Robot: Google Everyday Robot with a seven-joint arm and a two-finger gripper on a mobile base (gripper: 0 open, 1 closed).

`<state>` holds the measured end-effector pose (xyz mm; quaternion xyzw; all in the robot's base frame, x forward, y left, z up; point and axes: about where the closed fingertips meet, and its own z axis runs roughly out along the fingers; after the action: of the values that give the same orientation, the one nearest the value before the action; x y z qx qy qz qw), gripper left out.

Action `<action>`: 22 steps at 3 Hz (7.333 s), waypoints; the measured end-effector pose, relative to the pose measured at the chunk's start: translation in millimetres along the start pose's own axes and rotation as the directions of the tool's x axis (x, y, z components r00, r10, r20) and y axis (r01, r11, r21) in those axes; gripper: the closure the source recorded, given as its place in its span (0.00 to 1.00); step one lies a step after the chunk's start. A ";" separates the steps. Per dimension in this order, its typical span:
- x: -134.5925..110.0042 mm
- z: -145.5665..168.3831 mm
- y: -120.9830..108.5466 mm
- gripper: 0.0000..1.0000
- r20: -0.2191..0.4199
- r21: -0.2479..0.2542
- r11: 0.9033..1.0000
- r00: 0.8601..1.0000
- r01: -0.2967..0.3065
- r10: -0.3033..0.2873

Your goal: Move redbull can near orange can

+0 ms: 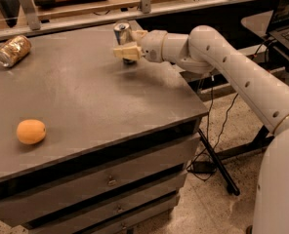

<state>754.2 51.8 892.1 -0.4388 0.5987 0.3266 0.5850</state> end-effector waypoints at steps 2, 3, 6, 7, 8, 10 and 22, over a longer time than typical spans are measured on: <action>-36.2 40.6 9.7 0.95 0.047 -0.168 0.982 0.996 0.082 -0.076; -66.4 79.9 37.0 1.00 0.073 -0.303 0.943 0.990 0.139 -0.123; -85.9 176.7 82.0 1.00 0.014 -0.294 0.955 0.999 -0.028 0.034; -65.7 211.3 81.4 1.00 0.052 -0.217 0.976 0.998 -0.013 0.025; -63.4 234.7 84.4 1.00 0.123 -0.263 0.964 0.990 -0.032 0.066; -77.0 234.0 82.1 1.00 0.141 -0.236 0.971 0.988 -0.025 0.060; -95.5 184.7 82.4 0.00 0.071 0.160 0.984 0.996 -0.072 0.061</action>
Offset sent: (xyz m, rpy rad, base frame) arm 0.0062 0.0826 0.0716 -0.0042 -0.1332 0.3403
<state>749.2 265.6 957.4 -0.3584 0.6181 0.3105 0.6270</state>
